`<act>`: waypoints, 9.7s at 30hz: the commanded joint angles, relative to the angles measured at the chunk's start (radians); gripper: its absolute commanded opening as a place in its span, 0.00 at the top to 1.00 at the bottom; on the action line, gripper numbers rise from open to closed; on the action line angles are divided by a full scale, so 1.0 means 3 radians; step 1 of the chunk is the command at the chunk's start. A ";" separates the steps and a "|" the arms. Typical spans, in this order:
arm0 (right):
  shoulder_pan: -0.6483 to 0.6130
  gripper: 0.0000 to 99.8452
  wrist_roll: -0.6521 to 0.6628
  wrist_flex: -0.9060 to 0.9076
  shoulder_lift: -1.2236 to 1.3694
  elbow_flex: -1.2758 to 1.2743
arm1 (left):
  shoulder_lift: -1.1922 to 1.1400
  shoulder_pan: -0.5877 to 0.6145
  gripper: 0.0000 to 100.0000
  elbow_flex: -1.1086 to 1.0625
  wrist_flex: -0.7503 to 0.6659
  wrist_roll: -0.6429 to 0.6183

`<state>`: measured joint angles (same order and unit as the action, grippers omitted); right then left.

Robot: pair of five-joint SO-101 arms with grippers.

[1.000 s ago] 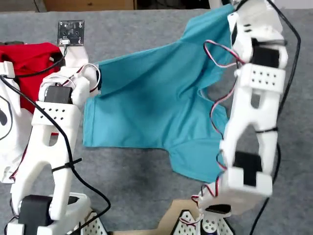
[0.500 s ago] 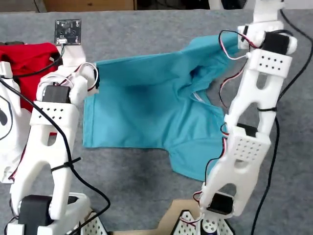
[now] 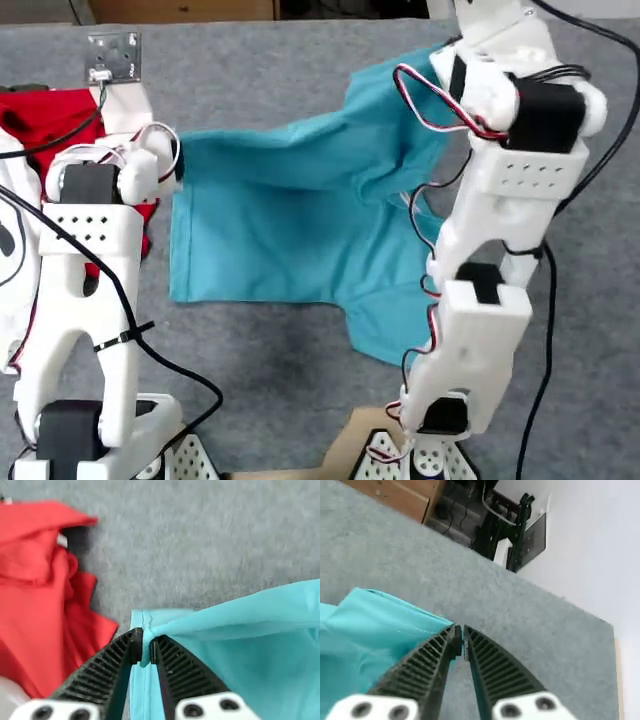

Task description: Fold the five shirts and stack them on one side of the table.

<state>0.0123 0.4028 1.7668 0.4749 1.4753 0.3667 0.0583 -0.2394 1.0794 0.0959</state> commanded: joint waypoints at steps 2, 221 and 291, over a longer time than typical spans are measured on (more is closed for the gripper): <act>0.0059 0.99 0.0292 0.0066 -0.0591 -0.0969 | 0.0141 0.0005 0.98 -0.0087 0.0061 0.0010; 0.1430 1.00 0.0936 -0.2987 0.0632 -0.3803 | -0.2089 -0.0675 0.98 -0.0317 -0.0506 0.0527; 0.0734 0.78 0.0107 0.0066 0.1987 -0.0519 | -0.2094 -0.0644 0.98 -0.0302 -0.0511 0.0527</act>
<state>0.2685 0.4442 1.7637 1.0840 1.3249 -0.2608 -0.1350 -0.3284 0.9183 0.2478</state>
